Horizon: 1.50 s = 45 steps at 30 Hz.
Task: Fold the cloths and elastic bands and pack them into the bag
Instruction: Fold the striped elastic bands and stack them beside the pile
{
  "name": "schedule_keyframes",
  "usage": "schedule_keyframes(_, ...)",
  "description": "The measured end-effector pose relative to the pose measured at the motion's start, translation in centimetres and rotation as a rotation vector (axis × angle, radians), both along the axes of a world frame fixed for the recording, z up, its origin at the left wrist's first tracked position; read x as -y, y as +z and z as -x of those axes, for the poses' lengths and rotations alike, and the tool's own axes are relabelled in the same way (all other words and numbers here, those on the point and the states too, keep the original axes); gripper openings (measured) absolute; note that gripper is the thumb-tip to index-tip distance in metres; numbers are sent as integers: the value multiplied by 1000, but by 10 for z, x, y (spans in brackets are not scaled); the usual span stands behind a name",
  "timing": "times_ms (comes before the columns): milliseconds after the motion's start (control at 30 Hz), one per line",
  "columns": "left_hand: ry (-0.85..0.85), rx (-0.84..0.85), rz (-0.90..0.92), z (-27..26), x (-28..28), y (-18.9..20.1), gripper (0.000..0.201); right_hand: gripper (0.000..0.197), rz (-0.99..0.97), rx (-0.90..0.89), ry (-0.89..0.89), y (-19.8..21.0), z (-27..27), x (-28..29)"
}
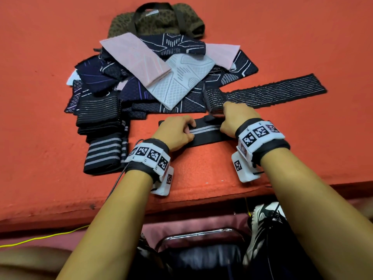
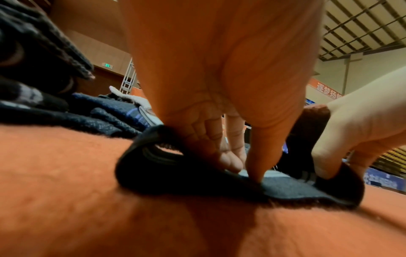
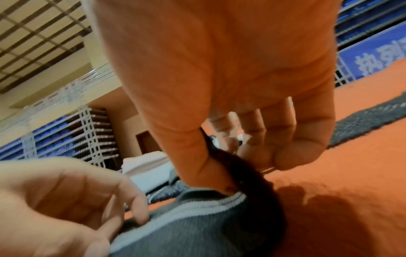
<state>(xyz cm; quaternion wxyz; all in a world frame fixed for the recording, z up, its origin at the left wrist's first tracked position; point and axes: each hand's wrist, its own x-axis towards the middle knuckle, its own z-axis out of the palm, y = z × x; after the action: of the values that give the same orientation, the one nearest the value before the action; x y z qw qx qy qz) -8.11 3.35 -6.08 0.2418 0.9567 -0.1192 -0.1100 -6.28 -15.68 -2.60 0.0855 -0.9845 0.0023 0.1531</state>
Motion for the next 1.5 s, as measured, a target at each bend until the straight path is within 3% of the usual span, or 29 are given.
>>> schedule_keyframes(133, -5, -11, 20, 2, 0, 3, 33, 45, 72, -3, 51, -8, 3, -7)
schedule_keyframes(300, -53, -20, 92, 6, 1, 2, 59, 44, -2, -97, 126, -3, 0, -6)
schedule_keyframes(467, -52, -16, 154, 8, 6, 4, 50, 60, -91, -192, 140, 1, -3, -5)
schedule_keyframes(667, 8, -10, 211, 4, 12, 0, 32, 45, -205, -133, 135, -2, -8, 5)
schedule_keyframes(733, 5, -26, 216, 3, 14, -1, 32, 35, -184, -102, 141, -7, -9, 5)
schedule_keyframes(867, -6, -36, 172, 2, 17, -1, 38, 37, -153, -90, 99, -16, -10, 4)
schedule_keyframes(1200, 2, -32, 187, 1, 18, -3, 34, 18, -330, -87, 73, -13, -14, 10)
schedule_keyframes(1500, -68, -22, 134, 2, 17, -5, 39, 23, -132, 43, -32, -26, 0, -10)
